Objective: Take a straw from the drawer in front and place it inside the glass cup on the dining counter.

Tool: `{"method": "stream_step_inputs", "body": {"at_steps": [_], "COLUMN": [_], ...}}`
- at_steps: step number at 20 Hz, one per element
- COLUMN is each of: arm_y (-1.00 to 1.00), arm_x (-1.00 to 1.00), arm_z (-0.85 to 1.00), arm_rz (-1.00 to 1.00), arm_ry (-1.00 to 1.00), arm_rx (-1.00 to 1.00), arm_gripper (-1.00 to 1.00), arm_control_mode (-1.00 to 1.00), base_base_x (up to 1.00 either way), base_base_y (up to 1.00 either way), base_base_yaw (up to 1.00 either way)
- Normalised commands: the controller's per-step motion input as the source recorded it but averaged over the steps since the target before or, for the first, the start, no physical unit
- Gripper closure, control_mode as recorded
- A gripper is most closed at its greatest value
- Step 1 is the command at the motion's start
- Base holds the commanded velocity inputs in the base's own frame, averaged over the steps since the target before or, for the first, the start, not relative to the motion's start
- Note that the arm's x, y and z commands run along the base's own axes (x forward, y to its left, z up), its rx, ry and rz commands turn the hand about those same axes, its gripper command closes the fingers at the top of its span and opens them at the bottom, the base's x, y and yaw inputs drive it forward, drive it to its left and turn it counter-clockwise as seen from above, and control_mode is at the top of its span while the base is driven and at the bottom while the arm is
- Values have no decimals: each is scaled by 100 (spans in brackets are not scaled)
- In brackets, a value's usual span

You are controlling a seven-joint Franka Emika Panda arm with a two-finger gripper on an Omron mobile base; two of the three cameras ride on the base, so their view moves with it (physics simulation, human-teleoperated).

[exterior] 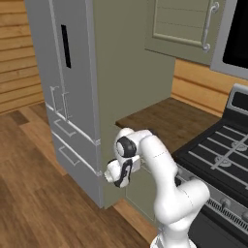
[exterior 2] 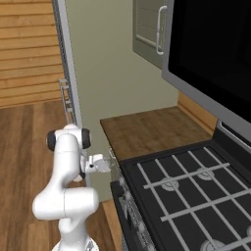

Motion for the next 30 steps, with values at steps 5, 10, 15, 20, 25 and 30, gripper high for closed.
{"method": "stream_step_inputs", "body": {"at_steps": [5, 10, 15, 20, 25, 30], "arm_y": [0, 5, 1, 23, 39, 9], "arm_x": [-8, 1, 4, 0, 7, 30], "arm_z": [75, 51, -10, -27, -13, -27], "arm_rz": [16, 13, 7, 6, 5, 1], "arm_ry": [-1, 16, 35, 29, 16, 2], "arm_rx": [13, 13, 1, 0, 0, -4], "arm_gripper": [-100, -100, -100, -100, -100, -100], "arm_control_mode": [-100, -100, -100, -100, -100, -100], "base_base_x": [0, 0, 0, 0, 0, 0], "base_base_y": [0, 0, 0, 0, 0, 0], "base_base_yaw": [0, 0, 0, 0, 0, 0]}}
